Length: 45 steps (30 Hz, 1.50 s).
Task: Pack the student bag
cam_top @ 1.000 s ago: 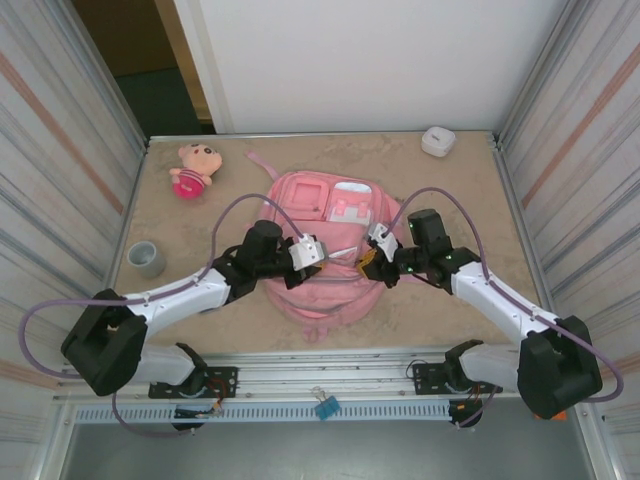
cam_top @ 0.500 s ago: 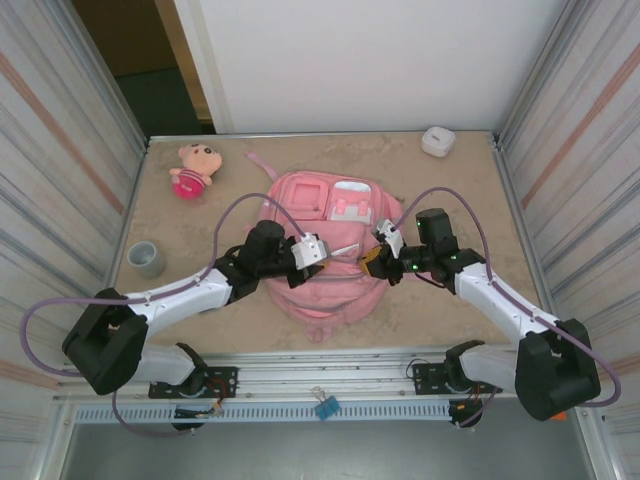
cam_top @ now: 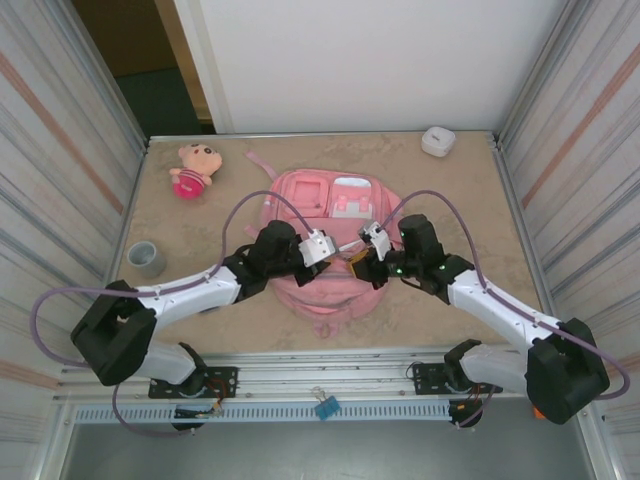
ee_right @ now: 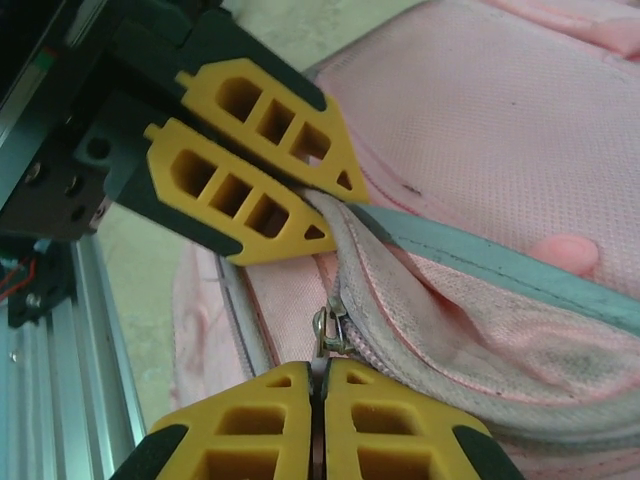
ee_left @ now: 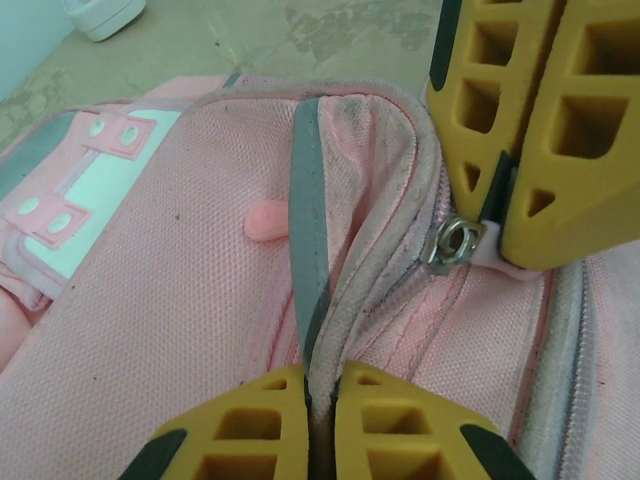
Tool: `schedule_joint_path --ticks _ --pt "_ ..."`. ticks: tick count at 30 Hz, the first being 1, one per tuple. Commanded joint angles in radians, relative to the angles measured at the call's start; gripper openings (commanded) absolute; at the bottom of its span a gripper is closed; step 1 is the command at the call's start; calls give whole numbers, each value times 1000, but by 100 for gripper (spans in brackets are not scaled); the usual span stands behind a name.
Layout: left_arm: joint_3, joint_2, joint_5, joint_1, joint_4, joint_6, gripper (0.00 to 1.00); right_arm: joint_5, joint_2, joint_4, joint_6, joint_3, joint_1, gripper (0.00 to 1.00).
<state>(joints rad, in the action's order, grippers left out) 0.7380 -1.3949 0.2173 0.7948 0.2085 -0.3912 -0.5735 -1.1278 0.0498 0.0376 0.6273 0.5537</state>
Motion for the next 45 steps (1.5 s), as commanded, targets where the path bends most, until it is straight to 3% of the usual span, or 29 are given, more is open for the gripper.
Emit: schedule_joint_path --ticks 1,7,13,21,27,36,45 --pt "71 -10 -40 20 181 25 2 -35 22 -87 154 -16 52 16" --pt "25 33 -25 12 173 -23 3 -11 123 101 368 25 -79 39" --pt "-3 44 41 -12 183 -35 3 -31 225 200 651 27 -197 42" --pt "0 29 112 -15 182 -65 2 -43 179 99 915 22 -201 44" --pt "6 28 163 -15 157 -108 1 -71 96 -22 1013 33 -197 42" --pt "-1 27 224 -15 129 -213 1 -52 34 -73 1076 41 -195 47" --pt "13 13 284 -16 78 -296 1 -50 10 -76 1101 46 -182 44"
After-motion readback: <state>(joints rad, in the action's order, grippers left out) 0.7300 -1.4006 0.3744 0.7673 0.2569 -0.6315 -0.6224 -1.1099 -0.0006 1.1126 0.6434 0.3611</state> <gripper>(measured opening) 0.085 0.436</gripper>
